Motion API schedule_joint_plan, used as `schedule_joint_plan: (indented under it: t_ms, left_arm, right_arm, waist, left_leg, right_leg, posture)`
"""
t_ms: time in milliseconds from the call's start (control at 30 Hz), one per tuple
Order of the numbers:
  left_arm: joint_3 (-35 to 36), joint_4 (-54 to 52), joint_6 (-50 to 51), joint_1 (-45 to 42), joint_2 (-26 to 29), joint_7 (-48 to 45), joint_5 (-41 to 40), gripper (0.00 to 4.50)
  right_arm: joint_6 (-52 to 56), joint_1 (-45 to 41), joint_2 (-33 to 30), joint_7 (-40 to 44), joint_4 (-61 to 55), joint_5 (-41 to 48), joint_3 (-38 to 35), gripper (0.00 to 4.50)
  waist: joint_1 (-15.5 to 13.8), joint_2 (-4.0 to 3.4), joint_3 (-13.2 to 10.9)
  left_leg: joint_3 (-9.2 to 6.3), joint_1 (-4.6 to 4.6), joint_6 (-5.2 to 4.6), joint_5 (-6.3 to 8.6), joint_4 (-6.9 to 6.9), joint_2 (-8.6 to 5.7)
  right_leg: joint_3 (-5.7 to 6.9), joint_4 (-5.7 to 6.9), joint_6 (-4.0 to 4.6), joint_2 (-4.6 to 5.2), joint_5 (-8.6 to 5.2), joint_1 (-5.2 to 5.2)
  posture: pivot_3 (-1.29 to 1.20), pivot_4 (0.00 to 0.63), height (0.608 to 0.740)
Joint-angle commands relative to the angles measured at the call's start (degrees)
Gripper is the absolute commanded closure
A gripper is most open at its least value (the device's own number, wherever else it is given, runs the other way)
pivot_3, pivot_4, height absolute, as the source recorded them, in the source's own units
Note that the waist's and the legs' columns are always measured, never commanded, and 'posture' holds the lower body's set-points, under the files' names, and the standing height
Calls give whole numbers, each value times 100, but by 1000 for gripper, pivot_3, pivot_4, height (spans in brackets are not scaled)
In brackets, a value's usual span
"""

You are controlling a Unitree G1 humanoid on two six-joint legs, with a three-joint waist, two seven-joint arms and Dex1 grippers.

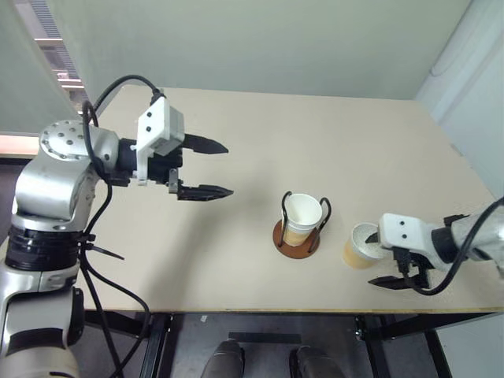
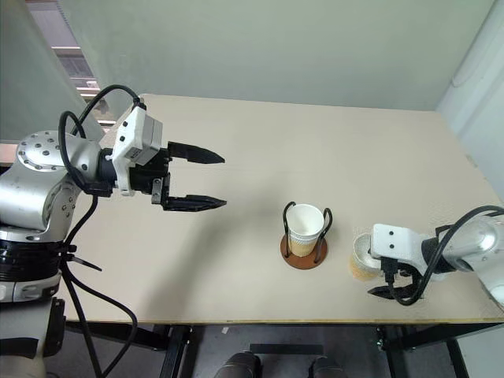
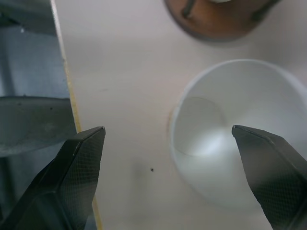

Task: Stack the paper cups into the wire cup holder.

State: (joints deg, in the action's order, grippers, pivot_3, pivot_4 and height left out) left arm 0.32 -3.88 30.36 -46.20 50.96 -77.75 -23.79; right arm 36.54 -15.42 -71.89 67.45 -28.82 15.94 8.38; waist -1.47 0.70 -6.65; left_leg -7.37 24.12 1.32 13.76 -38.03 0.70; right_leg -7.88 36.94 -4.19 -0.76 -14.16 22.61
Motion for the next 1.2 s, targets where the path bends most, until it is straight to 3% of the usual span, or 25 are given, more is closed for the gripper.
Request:
schedule_joint_plan:
  t_ms: [33,200,500,667,733,833,933,1200]
  left_arm:
    - [48,-63,-76,-136,101,-49,-63,0]
    - [66,-90,-108,-103,157,-59,-66,0]
    - [207,-223,-56,-120,118,-288,-523,0]
    - [327,-318,-36,-228,-97,-225,-924,0]
    - [281,-366,-9,-236,-112,-241,-1002,0]
    - [217,-361,-24,-260,-120,-232,-1009,0]
    - [119,-270,-158,-286,-84,-288,-878,0]
    - [62,-4,-402,-357,178,-397,-581,0]
  right_arm:
    - [-170,-175,70,-21,84,-270,113,33]
    - [-574,-166,175,38,377,-535,157,1229]
    - [-901,-87,134,314,606,-421,-165,4431]
    - [-695,-693,-107,819,899,122,-731,4477]
    - [-527,-1591,-96,1073,1124,336,-708,4477]
    - [-370,-3021,122,1447,1435,315,-281,4477]
    - [-273,-4111,750,1665,1485,136,369,4477]
    - [-258,-4731,1636,1912,1353,-189,1246,4477]
  waist:
    - [1,0,0]
    - [4,0,0]
    - [4,0,0]
    - [5,0,0]
    - [22,-2,-1]
    - [71,-4,-2]
    - [116,-3,-1]
    - [107,-6,-3]
  left_leg:
    - [0,0,0,0,0,0]
    - [0,0,0,0,1,1]
    - [0,0,0,1,4,1]
    - [3,2,0,0,0,1]
    - [5,0,1,0,-1,1]
    - [5,-3,0,-1,8,2]
    - [-4,-7,0,-2,10,17]
    - [-10,32,23,-15,42,21]
  right_leg:
    - [0,0,0,0,0,0]
    - [0,0,2,0,1,0]
    - [1,-1,3,0,1,0]
    - [-2,0,3,1,1,-1]
    - [-3,0,5,1,2,-2]
    - [-4,5,14,-3,4,9]
    - [4,8,33,-16,0,10]
    - [15,9,46,-17,-1,64]
  posture:
    - [0,150,740]
    - [0,150,740]
    - [0,150,740]
    - [0,150,740]
    - [0,150,740]
    - [0,150,740]
    - [0,150,740]
    - [0,150,740]
